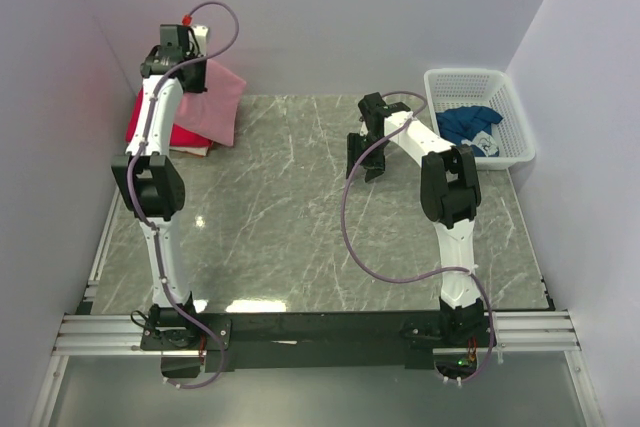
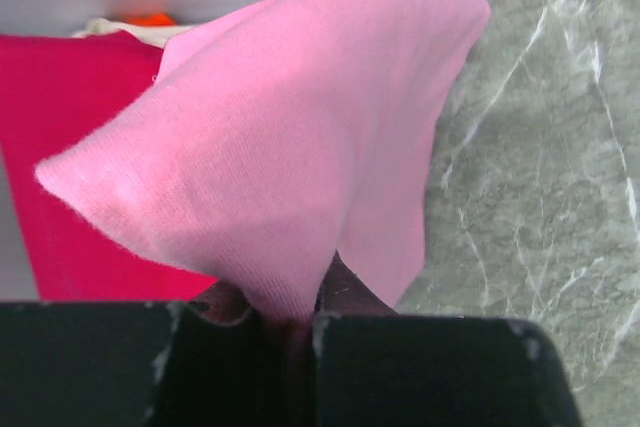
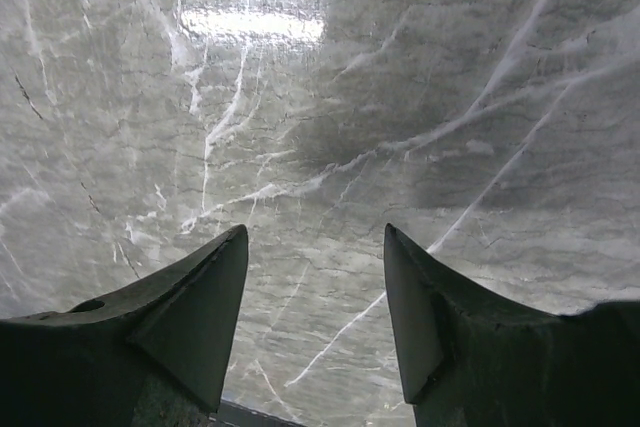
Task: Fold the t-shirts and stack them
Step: Neatly place the folded tshirt to the corner, then reset both grippers
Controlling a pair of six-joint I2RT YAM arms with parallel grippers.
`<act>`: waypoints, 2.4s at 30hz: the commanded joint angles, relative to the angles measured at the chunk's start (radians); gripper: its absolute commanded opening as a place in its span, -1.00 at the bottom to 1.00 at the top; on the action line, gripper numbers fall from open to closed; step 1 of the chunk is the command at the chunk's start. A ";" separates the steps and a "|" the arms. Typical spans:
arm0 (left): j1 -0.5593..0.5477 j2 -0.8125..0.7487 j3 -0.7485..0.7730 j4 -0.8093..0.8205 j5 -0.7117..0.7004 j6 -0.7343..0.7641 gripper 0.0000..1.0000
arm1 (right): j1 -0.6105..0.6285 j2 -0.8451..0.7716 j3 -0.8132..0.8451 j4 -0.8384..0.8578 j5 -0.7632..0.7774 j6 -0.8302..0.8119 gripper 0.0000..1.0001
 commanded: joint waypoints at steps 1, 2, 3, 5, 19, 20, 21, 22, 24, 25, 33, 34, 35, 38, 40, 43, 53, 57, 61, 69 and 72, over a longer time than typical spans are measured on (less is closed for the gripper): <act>0.002 -0.112 0.060 0.053 0.066 -0.002 -0.99 | 0.000 -0.067 0.017 -0.024 0.007 -0.022 0.27; 0.027 -0.116 0.060 0.054 0.079 -0.004 -0.99 | 0.000 -0.069 0.017 -0.025 0.006 -0.025 0.26; 0.039 -0.120 0.063 0.056 0.083 -0.008 -0.99 | -0.001 -0.066 0.020 -0.027 0.006 -0.025 0.26; 0.050 -0.123 0.069 0.056 0.097 -0.015 -0.99 | -0.001 -0.061 0.028 -0.030 0.004 -0.028 0.26; 0.137 -0.143 0.031 0.043 0.192 -0.048 -0.99 | 0.002 -0.040 0.059 -0.044 -0.002 -0.028 0.26; 0.142 -0.139 0.031 0.046 0.197 -0.051 -0.99 | 0.000 -0.041 0.056 -0.041 -0.002 -0.028 0.26; 0.150 -0.126 0.031 0.050 0.201 -0.057 -0.99 | 0.000 -0.041 0.051 -0.042 0.000 -0.030 0.26; 0.153 -0.120 0.031 0.053 0.203 -0.061 -0.99 | 0.000 -0.043 0.051 -0.042 0.000 -0.028 0.26; 0.165 -0.102 0.031 0.069 0.211 -0.073 -0.99 | 0.000 -0.044 0.047 -0.039 0.003 -0.027 0.26; 0.170 -0.094 0.027 0.082 0.212 -0.079 -0.99 | 0.000 -0.049 0.045 -0.038 0.004 -0.025 0.26; 0.235 0.019 0.036 0.177 0.131 -0.188 -0.01 | 0.000 -0.058 0.040 -0.042 0.021 -0.033 0.26; 0.243 0.026 0.031 0.194 0.105 -0.203 0.29 | 0.000 -0.064 0.034 -0.041 0.026 -0.036 0.27; 0.249 0.032 0.028 0.207 0.076 -0.221 0.62 | 0.000 -0.069 0.028 -0.036 0.027 -0.037 0.27; 0.256 0.036 0.030 0.241 -0.010 -0.280 0.99 | 0.000 -0.093 -0.013 -0.022 0.035 -0.040 0.28; 0.245 -0.008 -0.013 0.295 -0.035 -0.295 0.99 | 0.000 -0.118 -0.041 -0.012 0.038 -0.036 0.29; 0.211 -0.086 -0.137 0.350 -0.084 -0.300 0.99 | 0.000 -0.164 -0.096 0.020 0.055 -0.021 0.29; 0.090 -0.293 -0.505 0.379 -0.013 -0.502 0.99 | -0.001 -0.342 -0.262 0.192 0.110 0.030 0.29; 0.012 -0.452 -0.706 0.419 0.010 -0.570 0.99 | 0.000 -0.431 -0.341 0.255 0.159 0.048 0.29; -0.135 -0.626 -0.942 0.523 -0.031 -0.607 0.99 | 0.000 -0.559 -0.452 0.335 0.214 0.081 0.29; -0.310 -0.870 -1.236 0.521 -0.061 -0.685 0.99 | 0.000 -0.816 -0.687 0.424 0.268 0.133 0.28; -0.353 -0.951 -1.308 0.511 -0.061 -0.694 0.99 | 0.002 -0.882 -0.745 0.412 0.256 0.151 0.28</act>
